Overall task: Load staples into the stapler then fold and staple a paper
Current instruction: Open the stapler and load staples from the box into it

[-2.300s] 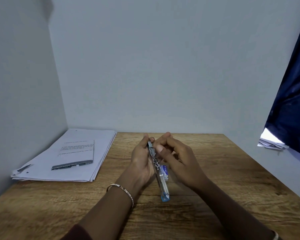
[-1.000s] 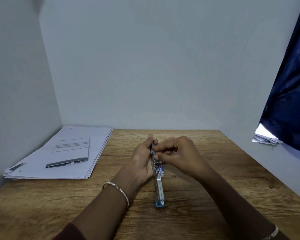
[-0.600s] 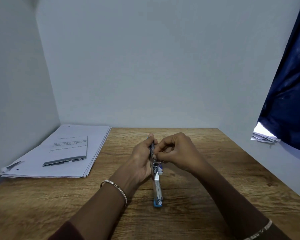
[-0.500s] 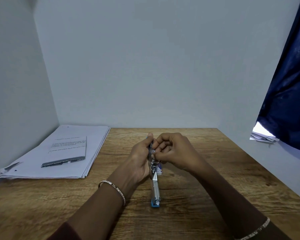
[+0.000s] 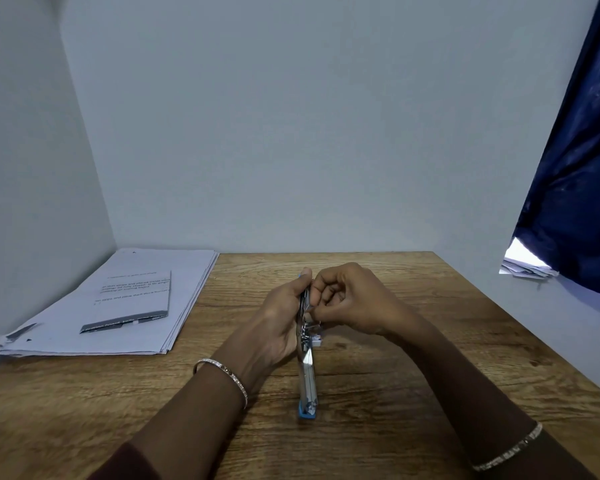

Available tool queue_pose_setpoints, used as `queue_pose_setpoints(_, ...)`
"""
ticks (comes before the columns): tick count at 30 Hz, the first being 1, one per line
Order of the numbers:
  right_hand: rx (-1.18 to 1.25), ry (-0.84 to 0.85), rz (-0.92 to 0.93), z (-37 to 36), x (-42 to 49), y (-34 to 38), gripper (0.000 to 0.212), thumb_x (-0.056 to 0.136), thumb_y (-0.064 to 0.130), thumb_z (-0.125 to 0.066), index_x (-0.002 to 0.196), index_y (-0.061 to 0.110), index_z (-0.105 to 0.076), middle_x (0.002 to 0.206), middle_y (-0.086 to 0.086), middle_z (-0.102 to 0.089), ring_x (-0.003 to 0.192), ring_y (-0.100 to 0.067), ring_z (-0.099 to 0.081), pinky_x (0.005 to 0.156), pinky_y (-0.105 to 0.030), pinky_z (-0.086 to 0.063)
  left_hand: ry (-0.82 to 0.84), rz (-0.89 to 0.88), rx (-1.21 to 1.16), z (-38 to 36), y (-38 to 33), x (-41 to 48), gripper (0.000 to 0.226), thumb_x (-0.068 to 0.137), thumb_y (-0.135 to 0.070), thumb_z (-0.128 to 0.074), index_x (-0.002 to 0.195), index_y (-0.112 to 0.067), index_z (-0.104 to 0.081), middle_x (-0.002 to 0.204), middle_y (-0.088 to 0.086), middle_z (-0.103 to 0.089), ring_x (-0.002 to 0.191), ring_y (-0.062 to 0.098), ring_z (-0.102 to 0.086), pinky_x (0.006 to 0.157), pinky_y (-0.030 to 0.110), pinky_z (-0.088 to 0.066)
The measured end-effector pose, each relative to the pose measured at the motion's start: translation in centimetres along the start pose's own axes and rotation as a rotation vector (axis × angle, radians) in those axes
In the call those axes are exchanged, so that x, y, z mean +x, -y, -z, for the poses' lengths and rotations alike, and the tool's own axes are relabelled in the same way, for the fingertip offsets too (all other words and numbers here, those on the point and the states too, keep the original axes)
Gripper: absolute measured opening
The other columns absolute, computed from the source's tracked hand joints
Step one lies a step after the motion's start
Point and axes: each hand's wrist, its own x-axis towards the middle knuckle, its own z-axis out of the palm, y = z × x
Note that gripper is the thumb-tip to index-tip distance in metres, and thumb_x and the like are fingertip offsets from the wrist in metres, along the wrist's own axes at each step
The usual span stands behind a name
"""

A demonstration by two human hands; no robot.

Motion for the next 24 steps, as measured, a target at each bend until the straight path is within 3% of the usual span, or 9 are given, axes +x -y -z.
queue_pose_setpoints(3, 0.010, 0.017, 0.007, 0.1, -0.2, 0.0, 0.018, 0.074, 0.003, -0.086, 0.074, 0.014, -0.072, 0.063, 0.006, -0.070, 0.055, -0.001, -0.064, 0.057, -0.018, -0.052, -0.018, 0.002, 0.008, 0.0, -0.1, 0.0, 0.060, 0.104, -0.035, -0.046, 0.138, 0.013, -0.047, 0.104, 0.027, -0.064, 0.088, 0.033, -0.064, 0.096, 0.043, -0.048)
queue_pose_setpoints(6, -0.008, 0.022, 0.034, 0.0, -0.4, 0.1, 0.021, 0.075, 0.006, -0.086, 0.071, 0.021, -0.071, 0.055, 0.012, -0.068, 0.048, 0.002, -0.058, 0.051, -0.012, -0.045, -0.054, -0.012, -0.017, -0.2, -0.3, 0.0, 0.053, 0.103, -0.035, -0.049, 0.140, 0.003, -0.047, 0.115, 0.024, -0.051, 0.085, 0.032, -0.060, 0.092, 0.041, -0.049)
queue_pose_setpoints(10, -0.039, -0.040, 0.060, -0.3, -0.4, 0.0, 0.017, 0.074, 0.006, -0.086, 0.071, 0.017, -0.073, 0.064, -0.012, -0.072, 0.054, -0.016, -0.058, 0.055, -0.029, -0.048, -0.062, -0.012, -0.051, 0.0, -0.4, 0.2, 0.034, 0.103, -0.034, -0.049, 0.122, -0.007, -0.049, 0.104, 0.021, -0.052, 0.081, 0.030, -0.058, 0.087, 0.040, -0.050)
queue_pose_setpoints(12, 0.009, -0.059, 0.059, -0.2, -0.5, -0.1, 0.015, 0.073, 0.002, -0.084, 0.072, 0.014, -0.075, 0.065, -0.011, -0.074, 0.057, -0.016, -0.065, 0.061, -0.031, -0.056, -0.060, -0.003, -0.066, 0.3, -0.4, 0.4, 0.033, 0.104, -0.034, -0.048, 0.116, -0.004, -0.051, 0.102, 0.020, -0.057, 0.080, 0.030, -0.062, 0.089, 0.042, -0.053)
queue_pose_setpoints(14, 0.106, -0.065, 0.052, 0.0, -0.6, -0.2, 0.013, 0.073, -0.002, -0.083, 0.073, 0.009, -0.076, 0.065, -0.002, -0.075, 0.060, -0.012, -0.071, 0.067, -0.031, -0.062, -0.046, 0.002, -0.090, 0.4, -0.4, 0.4, 0.033, 0.105, -0.035, -0.046, 0.096, -0.004, -0.052, 0.073, 0.016, -0.064, 0.058, 0.027, -0.066, 0.059, 0.044, -0.062)
queue_pose_setpoints(16, 0.223, -0.071, 0.039, 0.2, -0.7, -0.4, 0.013, 0.075, -0.005, -0.081, 0.074, 0.005, -0.074, 0.064, -0.001, -0.076, 0.060, -0.013, -0.073, 0.064, -0.031, -0.063, -0.040, 0.000, -0.096, 0.5, -0.5, 0.4, 0.035, 0.106, -0.036, -0.042, 0.085, -0.008, -0.047, 0.054, 0.013, -0.063, 0.039, 0.025, -0.062, 0.037, 0.035, -0.055)
queue_pose_setpoints(18, 0.308, -0.126, 0.027, 0.4, -0.6, -0.6, 0.014, 0.077, -0.008, -0.079, 0.074, 0.003, -0.070, 0.064, -0.005, -0.075, 0.059, -0.016, -0.073, 0.057, -0.025, -0.059, -0.052, -0.031, -0.101, 0.8, -0.6, 0.6, 0.036, 0.106, -0.038, -0.040, 0.085, -0.010, -0.047, 0.060, 0.017, -0.069, 0.046, 0.027, -0.069, 0.043, 0.044, -0.059)
queue_pose_setpoints(20, 0.279, -0.248, 0.019, 0.9, -0.4, -0.9, 0.016, 0.078, -0.007, -0.079, 0.076, 0.005, -0.068, 0.067, -0.007, -0.074, 0.059, -0.017, -0.069, 0.054, -0.020, -0.053, -0.071, -0.065, -0.093, 1.2, -0.7, 1.1, 0.036, 0.105, -0.042, -0.039, 0.088, -0.011, -0.048, 0.073, 0.020, -0.075, 0.063, 0.031, -0.076, 0.058, 0.055, -0.063)
queue_pose_setpoints(24, -0.049, -0.424, -0.044, 1.9, -0.4, -2.0, 0.024, 0.075, 0.004, -0.084, 0.089, 0.016, -0.069, 0.067, -0.001, -0.077, 0.059, -0.010, -0.074, 0.061, -0.018, -0.057, -0.162, -0.115, -0.018, 1.9, -1.2, 1.7, 0.038, 0.103, -0.046, -0.040, 0.091, -0.013, -0.052, 0.070, 0.012, -0.072, 0.048, 0.020, -0.067, 0.049, 0.034, -0.061)
